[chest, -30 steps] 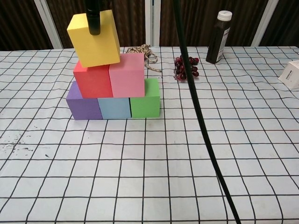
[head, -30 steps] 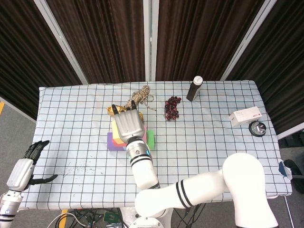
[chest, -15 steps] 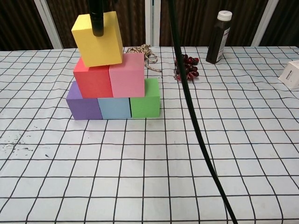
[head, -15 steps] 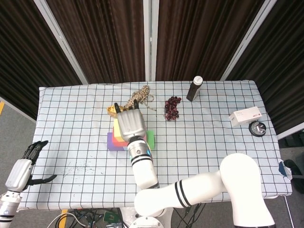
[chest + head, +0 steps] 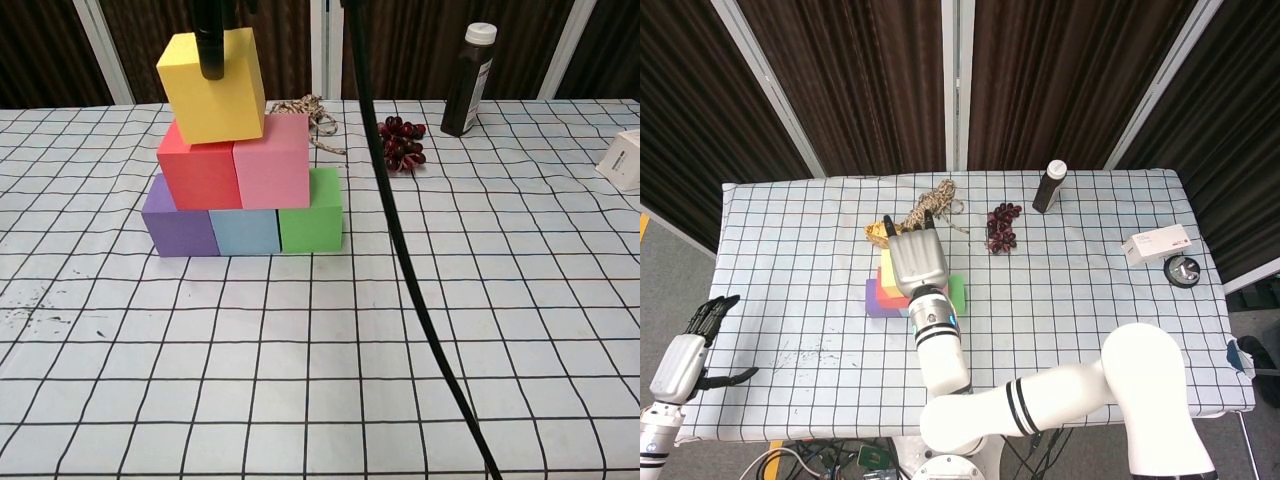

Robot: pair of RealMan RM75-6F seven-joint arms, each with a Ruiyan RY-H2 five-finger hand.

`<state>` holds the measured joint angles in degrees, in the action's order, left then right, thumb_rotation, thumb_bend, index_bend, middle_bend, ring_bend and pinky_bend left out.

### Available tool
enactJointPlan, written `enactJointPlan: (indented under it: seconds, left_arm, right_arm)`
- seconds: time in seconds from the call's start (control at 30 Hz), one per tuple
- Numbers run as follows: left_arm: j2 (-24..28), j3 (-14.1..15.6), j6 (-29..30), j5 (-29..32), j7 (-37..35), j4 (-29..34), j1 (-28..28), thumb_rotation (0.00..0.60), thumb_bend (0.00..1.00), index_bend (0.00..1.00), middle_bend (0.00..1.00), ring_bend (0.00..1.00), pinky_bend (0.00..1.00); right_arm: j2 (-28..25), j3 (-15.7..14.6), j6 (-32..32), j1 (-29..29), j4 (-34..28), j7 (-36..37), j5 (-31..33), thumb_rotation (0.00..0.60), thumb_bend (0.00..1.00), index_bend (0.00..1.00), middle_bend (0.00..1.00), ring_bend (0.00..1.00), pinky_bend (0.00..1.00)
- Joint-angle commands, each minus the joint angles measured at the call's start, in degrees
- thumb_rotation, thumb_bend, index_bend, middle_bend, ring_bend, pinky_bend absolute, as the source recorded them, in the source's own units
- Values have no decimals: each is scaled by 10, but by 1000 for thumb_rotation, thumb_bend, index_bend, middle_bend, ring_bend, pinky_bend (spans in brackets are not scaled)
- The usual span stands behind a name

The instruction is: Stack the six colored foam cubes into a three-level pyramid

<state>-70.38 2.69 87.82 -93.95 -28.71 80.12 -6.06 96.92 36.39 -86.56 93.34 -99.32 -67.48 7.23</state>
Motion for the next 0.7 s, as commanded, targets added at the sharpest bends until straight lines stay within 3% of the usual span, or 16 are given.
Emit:
enactJointPlan:
  seconds: [0.03, 0.7]
  left_arm:
    - [0, 0, 0, 1, 0, 0, 0, 600, 0, 27, 76, 0, 0]
    - [2, 0, 0, 3, -5, -3, 1, 600, 0, 27, 76, 0, 0]
  right_arm:
    - [2, 1, -1, -1, 1, -1, -1, 600, 121, 0, 669, 247, 0]
    - [26, 14, -5, -4, 17, -9, -17, 600, 121, 0, 686, 251, 0]
